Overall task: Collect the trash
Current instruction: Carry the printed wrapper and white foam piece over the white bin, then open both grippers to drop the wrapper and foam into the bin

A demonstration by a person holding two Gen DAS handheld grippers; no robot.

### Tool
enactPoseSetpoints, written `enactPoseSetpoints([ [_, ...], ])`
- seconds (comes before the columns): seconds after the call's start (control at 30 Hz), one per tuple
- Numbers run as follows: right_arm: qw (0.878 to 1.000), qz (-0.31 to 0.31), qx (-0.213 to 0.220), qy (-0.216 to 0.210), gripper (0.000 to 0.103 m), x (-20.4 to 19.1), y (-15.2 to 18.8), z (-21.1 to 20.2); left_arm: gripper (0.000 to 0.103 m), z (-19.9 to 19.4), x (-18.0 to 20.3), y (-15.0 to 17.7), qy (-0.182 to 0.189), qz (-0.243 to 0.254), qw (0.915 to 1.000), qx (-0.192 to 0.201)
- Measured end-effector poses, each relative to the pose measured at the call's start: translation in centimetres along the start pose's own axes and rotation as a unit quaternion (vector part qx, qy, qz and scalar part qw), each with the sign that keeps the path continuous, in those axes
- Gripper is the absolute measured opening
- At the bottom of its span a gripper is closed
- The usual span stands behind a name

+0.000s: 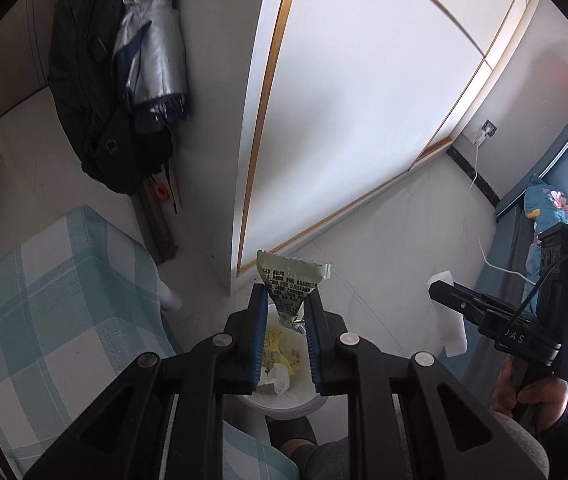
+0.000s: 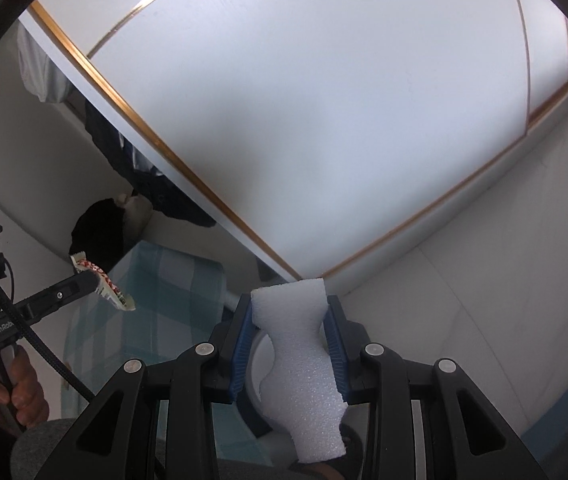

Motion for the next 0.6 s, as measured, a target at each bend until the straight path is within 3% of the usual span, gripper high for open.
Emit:
enactPoseSetpoints([
  [0.3,0.997,0.034,-0.066,-0.029,0.033,1.4,2.4,7.7,0.014,7.2,-0.1,1.4,-0.026,0.004,0.9945,-0.102],
  [0.6,0.989,0.074,-0.113,-0.057,0.033,3.0,5.2,13.1,0.014,12.4,0.1,3.0,-0.074,0.017,0.9765,-0.202],
])
Point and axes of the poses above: each gripper's, at about its wrist camera, not at the fingertips, and z roughly the way its jaws point, x to its right, y to its underside, the point moved 2 cm from there along z, roughly the way its jaws point, and after that the axes turned 12 degrees about -z, right-handed, at the moved point
